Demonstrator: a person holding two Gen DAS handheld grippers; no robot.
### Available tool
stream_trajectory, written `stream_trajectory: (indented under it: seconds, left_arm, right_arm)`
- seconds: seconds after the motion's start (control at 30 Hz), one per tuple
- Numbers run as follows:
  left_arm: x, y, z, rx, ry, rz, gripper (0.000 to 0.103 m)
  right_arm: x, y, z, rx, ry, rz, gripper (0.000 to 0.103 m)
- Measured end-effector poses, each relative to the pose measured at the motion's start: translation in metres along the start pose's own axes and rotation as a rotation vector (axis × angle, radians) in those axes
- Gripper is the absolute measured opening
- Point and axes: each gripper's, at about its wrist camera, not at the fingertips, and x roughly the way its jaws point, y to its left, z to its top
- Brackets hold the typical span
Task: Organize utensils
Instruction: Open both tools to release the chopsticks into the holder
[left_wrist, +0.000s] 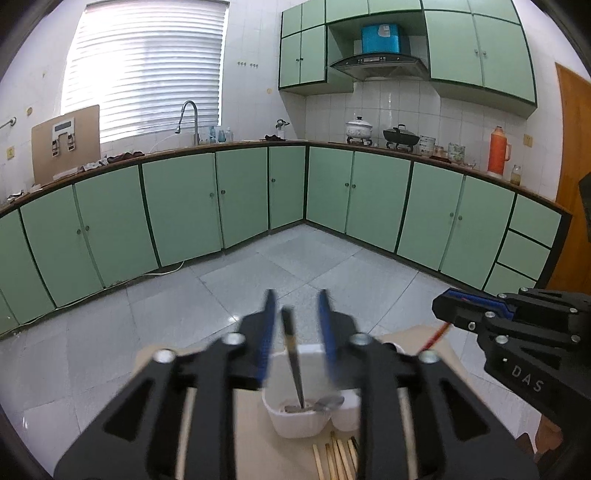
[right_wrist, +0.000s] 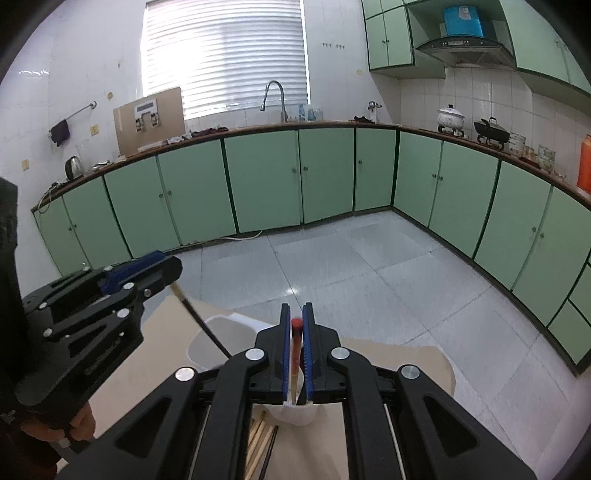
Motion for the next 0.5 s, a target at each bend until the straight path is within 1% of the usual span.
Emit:
stream_trajectory:
  seconds: [0.03,0.07,0.1,0.17,0.23,0.3,0.33,0.37,0.4,0.47,0.5]
  left_arm:
    - [-0.002,0.0,-0.002,0.001,-0.001,0.003,0.035]
    - [-0.005,0.001,-0.002,0.002,-0.004,0.005,0.038]
    - [-0.008,0.002,-0.003,0.003,-0.007,0.005,0.04]
    - [-0.016,0.005,-0.006,-0.004,-0.015,0.008,0.049]
    - [-0.026,0.008,-0.009,-0.013,-0.031,0.017,0.055]
    - [-0.037,0.011,-0.013,-0.018,-0.047,0.032,0.059]
    - [-0.042,0.012,-0.013,-0.019,-0.054,0.037,0.062]
    - [-0.047,0.013,-0.016,-0.023,-0.063,0.044,0.064]
    - [-0.053,0.015,-0.019,-0.028,-0.07,0.049,0.066]
    - [-0.063,0.016,-0.024,-0.033,-0.078,0.055,0.073]
    - [-0.066,0.016,-0.026,-0.035,-0.08,0.058,0.074]
  right_arm:
    - [-0.002,-0.001,-0.002,0.004,-0.002,0.001,0.016]
    - [-0.004,0.0,-0.003,0.005,-0.004,0.001,0.023]
    - [-0.007,-0.001,-0.004,0.007,-0.011,-0.003,0.031]
    - [-0.013,-0.001,-0.005,0.006,-0.03,-0.022,0.038]
    - [-0.023,-0.002,-0.008,0.006,-0.054,-0.036,0.044]
    - [-0.033,-0.004,-0.013,0.017,-0.076,-0.047,0.055]
    - [-0.037,-0.005,-0.016,0.02,-0.085,-0.056,0.056]
    - [-0.043,-0.004,-0.021,0.019,-0.098,-0.068,0.059]
    - [-0.046,-0.002,-0.022,0.018,-0.104,-0.075,0.064]
    - [-0.055,0.0,-0.032,0.017,-0.12,-0.087,0.07]
    - [-0.057,0.001,-0.036,0.016,-0.122,-0.087,0.072]
